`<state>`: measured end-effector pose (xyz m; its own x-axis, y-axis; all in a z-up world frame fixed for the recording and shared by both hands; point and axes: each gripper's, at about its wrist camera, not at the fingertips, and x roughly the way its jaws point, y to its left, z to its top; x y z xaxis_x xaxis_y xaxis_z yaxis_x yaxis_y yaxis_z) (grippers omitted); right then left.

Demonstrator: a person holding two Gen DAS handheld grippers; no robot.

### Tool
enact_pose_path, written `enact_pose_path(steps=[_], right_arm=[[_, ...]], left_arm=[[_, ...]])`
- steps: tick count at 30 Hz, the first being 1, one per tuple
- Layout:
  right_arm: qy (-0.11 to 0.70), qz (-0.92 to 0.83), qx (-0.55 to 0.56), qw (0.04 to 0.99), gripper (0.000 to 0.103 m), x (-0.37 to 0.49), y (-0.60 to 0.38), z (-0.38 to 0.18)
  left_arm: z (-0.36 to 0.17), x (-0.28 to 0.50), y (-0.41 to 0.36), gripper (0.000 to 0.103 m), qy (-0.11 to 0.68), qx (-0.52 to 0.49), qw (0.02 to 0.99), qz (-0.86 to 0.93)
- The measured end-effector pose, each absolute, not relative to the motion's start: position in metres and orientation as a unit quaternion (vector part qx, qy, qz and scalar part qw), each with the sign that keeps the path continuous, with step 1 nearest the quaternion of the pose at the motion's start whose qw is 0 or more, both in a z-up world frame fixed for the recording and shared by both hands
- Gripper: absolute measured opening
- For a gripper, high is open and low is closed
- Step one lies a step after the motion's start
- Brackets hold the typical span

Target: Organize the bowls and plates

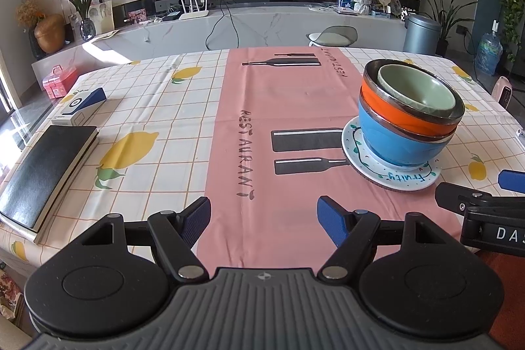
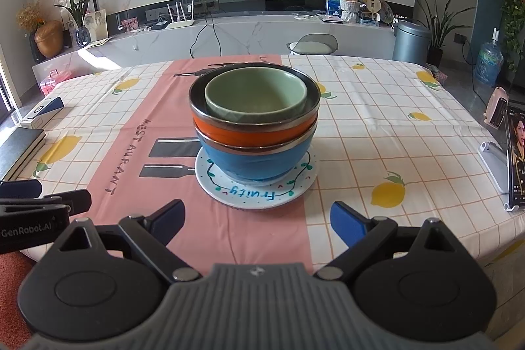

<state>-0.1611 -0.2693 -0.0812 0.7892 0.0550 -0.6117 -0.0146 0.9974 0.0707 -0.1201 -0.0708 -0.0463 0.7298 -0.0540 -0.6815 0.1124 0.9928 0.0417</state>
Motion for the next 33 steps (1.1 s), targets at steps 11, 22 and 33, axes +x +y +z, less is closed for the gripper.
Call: enact_pose_path(steps=[11, 22, 33], right_arm=[[0.324, 0.020, 0.032, 0.945, 0.094, -0.1607, -0.2704, -0.0806], [0.322, 0.020, 0.030, 0.946, 0.094, -0.1603, -0.2703, -0.0802], [0.322, 0.021, 0.029, 0.946, 0.094, -0.1600, -0.2700, -0.0795]], left_arm=[[-0.0460, -0.1207, -0.0708, 0.087, 0.364, 0.040, 0.929, -0.045], [-0.0446, -0.1208, -0.0704, 0.087, 0.363, 0.039, 0.930, -0.045], [-0.0394, -0.1208, -0.0703, 0.087, 0.361, 0.039, 0.931, -0.045]])
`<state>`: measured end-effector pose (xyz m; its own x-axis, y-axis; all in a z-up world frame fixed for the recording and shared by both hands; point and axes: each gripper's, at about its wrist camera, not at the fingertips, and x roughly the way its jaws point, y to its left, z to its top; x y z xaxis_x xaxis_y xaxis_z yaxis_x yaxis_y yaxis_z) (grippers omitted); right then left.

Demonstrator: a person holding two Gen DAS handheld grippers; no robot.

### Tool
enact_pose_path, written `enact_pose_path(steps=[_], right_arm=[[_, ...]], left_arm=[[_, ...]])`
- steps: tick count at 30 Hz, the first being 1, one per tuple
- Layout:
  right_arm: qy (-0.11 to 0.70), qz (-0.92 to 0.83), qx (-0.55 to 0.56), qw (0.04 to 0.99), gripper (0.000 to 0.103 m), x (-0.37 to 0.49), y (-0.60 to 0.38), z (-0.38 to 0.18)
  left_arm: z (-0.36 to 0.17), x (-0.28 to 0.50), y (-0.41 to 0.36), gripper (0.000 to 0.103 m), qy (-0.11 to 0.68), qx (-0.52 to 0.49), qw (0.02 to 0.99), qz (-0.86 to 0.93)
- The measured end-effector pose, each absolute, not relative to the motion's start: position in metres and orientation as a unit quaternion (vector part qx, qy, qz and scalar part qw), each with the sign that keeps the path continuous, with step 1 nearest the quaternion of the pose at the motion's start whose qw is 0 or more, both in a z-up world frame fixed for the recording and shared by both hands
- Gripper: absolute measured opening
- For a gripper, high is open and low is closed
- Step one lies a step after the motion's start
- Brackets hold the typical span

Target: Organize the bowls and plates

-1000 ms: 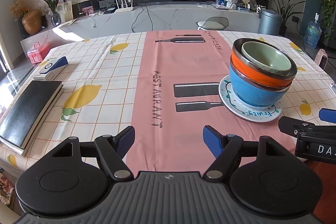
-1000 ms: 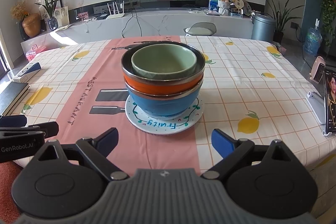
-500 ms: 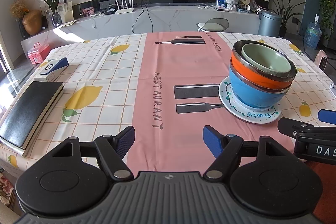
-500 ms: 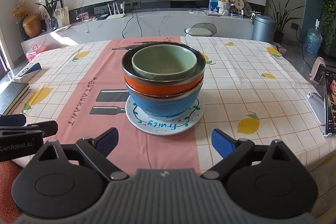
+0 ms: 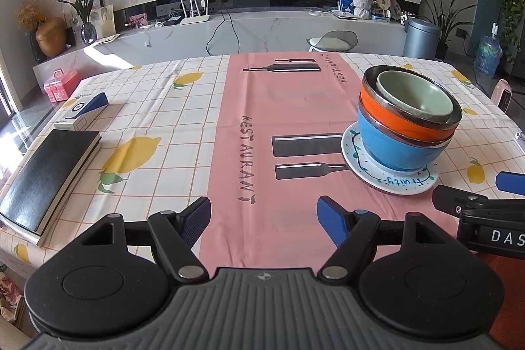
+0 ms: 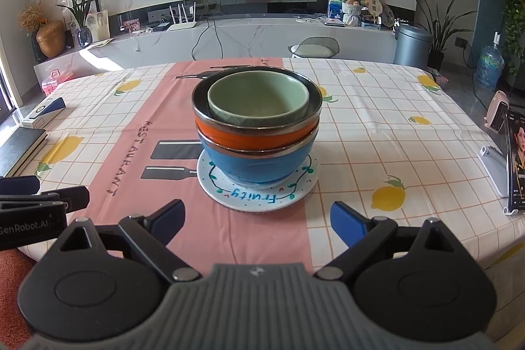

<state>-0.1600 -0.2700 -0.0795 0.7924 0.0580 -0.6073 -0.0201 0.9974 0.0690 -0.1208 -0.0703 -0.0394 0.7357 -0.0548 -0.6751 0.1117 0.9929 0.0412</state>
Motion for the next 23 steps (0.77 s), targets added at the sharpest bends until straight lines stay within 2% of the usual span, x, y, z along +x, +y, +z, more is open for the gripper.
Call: enact_pose_path(steps=[23], right_arm=[[0.324, 0.023, 0.031, 0.945, 0.094, -0.1606, -0.2694, -0.0817]], left_arm=[[-0.0378, -0.1229, -0.0687, 0.086, 0.359, 0.035, 0.931, -0.046]])
